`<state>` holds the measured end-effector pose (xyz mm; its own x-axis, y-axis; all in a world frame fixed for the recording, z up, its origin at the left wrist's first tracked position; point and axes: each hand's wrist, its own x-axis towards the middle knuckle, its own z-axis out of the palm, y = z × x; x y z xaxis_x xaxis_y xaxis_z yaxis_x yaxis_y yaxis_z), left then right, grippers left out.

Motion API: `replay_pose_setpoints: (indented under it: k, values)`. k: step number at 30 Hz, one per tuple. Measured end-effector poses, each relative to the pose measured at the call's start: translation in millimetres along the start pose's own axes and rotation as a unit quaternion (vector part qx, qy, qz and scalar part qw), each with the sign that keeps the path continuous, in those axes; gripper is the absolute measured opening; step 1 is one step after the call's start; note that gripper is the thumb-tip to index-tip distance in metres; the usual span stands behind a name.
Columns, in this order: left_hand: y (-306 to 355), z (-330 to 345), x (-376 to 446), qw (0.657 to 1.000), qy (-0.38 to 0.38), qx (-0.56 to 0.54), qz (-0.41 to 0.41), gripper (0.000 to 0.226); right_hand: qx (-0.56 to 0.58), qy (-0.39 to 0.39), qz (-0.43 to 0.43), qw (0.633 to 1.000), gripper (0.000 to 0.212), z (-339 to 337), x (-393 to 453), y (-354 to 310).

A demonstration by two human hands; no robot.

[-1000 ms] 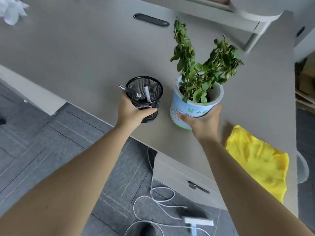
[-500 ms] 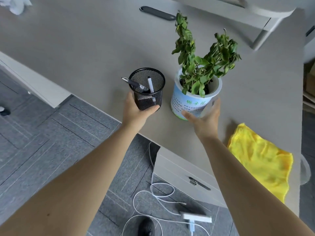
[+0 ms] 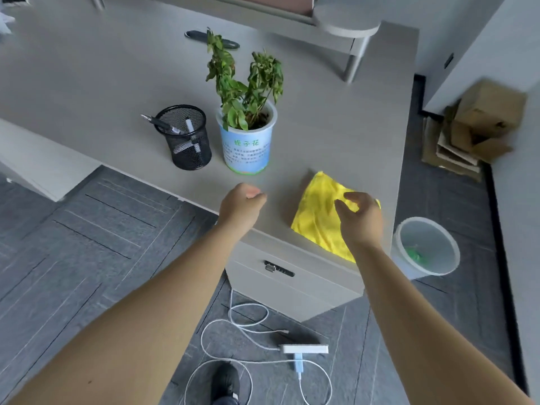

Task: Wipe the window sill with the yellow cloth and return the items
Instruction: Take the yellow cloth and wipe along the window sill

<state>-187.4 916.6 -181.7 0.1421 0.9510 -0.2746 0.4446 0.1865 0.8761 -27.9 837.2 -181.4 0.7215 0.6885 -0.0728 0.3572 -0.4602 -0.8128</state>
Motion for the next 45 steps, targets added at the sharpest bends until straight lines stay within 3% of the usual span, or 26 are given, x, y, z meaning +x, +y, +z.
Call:
replay_pose_setpoints:
  k: [3,6,8,10,11,13,15,17,19,20,22,24,29,31,34,37,41,43,45]
  values:
    - [7.7,29.7,1.9,0.999,-0.045,0.017,-0.013,0.032,-0.049,0.031,0.064,0.996,0.047,-17.0,5.9,18.5]
    - [13.7,51.7,7.0,0.994,-0.099,0.024,-0.027,0.014,-0.035,0.037,0.148,0.988,0.053,-21.8,11.2,30.7]
    - [13.8,65.9,17.5,0.992,-0.118,0.012,-0.046,0.02,-0.013,0.034,0.199,0.979,0.048,-22.8,16.4,36.9]
    - [13.1,77.6,28.1,0.987,-0.137,0.013,-0.077,0.021,0.011,0.041,0.233,0.972,0.016,-23.0,24.9,43.0]
    - [14.2,82.1,31.9,0.985,-0.149,0.004,-0.09,0.021,0.026,0.047,0.245,0.968,0.014,-22.6,28.8,44.4]
    - [20.0,87.2,34.0,0.98,-0.165,-0.001,-0.11,0.041,0.052,0.036,0.272,0.96,0.036,-24.0,33.7,44.1]
    - [24.5,92.5,35.6,0.977,-0.175,-0.014,-0.119,0.05,0.08,0.023,0.292,0.953,0.035,-24.2,35.1,40.8]
    - [26.0,98.3,38.8,0.974,-0.186,-0.016,-0.125,0.046,0.114,0.02,0.282,0.952,0.025,-23.3,34.8,36.7]
    - [29.9,101.5,36.7,0.976,-0.192,-0.007,-0.097,0.02,0.129,0.03,0.253,0.958,0.013,-23.1,33.7,37.1]
    - [32.0,103.4,33.7,0.979,-0.186,-0.007,-0.078,0.01,0.135,0.034,0.237,0.962,0.019,-25.5,32.7,38.8]
    - [35.7,109.2,27.0,0.982,-0.185,-0.007,-0.049,0.027,0.139,0.047,0.211,0.966,0.033,-37.4,27.7,40.6]
    - [46.6,117.8,10.8,0.981,-0.194,-0.015,-0.022,0.028,0.15,0.07,0.19,0.968,0.033,-56.9,19.9,46.3]
    - [78.6,160.0,-54.3,0.972,-0.21,0.008,0.103,0.024,0.151,0.143,0.152,0.966,0.031,-131.8,-14.5,74.0]
    - [88.9,183.2,-92.5,0.963,-0.23,0.011,0.14,0.012,0.155,0.172,0.146,0.962,0.018,-169.3,-34.7,92.7]
    - [98.7,224.3,-161.9,0.949,-0.26,0.009,0.18,0.023,0.154,0.213,0.147,0.954,0.005,-234.9,-71.3,129.1]
    - [107.6,274.0,-240.8,0.931,-0.303,0.005,0.205,0.023,0.136,0.26,0.15,0.944,0.019,-309.4,-115.1,170.6]
    - [119.8,346.2,-348.7,0.895,-0.375,0.007,0.243,0.017,0.113,0.34,0.168,0.918,0.026,-414.1,-181.3,228.3]
    - [125.2,380.8,-399.7,0.875,-0.411,0.006,0.257,0.026,0.105,0.376,0.184,0.902,0.014,-460.6,-214.8,253.4]
    - [131.1,409.1,-450.0,0.853,-0.445,0.011,0.273,0.017,0.11,0.415,0.205,0.879,0.007,-499.8,-247.6,275.7]
